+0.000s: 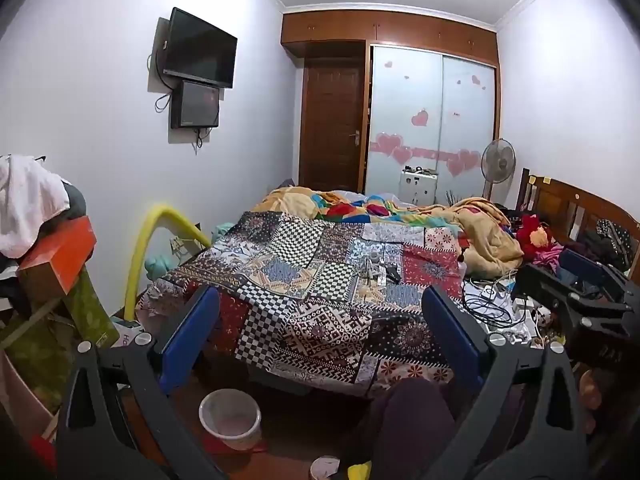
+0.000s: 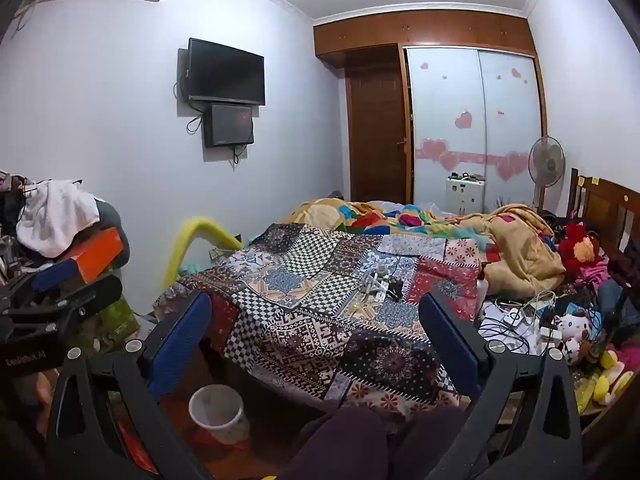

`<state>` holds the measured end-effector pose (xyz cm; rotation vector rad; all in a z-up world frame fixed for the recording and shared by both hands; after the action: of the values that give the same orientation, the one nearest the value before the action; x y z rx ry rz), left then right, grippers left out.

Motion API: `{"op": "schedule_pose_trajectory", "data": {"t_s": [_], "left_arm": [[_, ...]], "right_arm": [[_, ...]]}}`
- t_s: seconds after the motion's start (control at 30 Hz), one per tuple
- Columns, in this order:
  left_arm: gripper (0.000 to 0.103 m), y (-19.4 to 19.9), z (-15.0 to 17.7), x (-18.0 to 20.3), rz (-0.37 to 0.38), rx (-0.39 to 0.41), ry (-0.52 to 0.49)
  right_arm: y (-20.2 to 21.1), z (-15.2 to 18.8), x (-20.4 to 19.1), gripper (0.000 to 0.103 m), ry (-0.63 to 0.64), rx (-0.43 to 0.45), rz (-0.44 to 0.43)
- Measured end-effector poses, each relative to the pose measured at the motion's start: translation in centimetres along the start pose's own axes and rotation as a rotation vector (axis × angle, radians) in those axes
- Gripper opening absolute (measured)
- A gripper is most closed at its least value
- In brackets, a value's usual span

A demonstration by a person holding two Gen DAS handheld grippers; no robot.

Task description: Collect trash

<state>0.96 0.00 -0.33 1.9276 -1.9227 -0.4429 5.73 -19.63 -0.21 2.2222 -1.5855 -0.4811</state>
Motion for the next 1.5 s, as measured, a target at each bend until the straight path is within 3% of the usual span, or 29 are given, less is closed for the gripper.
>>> {"op": "schedule_pose_trajectory", "data": {"t_s": [0.23, 1.5], "left_arm": [[0.102, -0.4, 0.7, 0.2, 0.001, -0.041, 0.011], [0.102, -0.9, 0.5, -0.1, -0.003, -0.057, 0.008]], "right_arm": [[0.0, 0.1, -0.2, 0.103, 0.004, 0.001, 0.001], [0.2, 0.1, -0.3, 0.103, 0.0, -0.001, 0.008]]}}
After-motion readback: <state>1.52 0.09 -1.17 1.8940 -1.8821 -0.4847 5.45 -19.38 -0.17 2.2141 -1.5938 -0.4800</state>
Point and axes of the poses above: each gripper's, at about its wrist camera, not at the fingertips, and y roughly against the way its jaws point, x to its right, z to its underside, the point moved 1 cm from there along -y, roughly the way its jaws point, and after that the axes turned 10 degrees about -x, right-handed, at the moved point
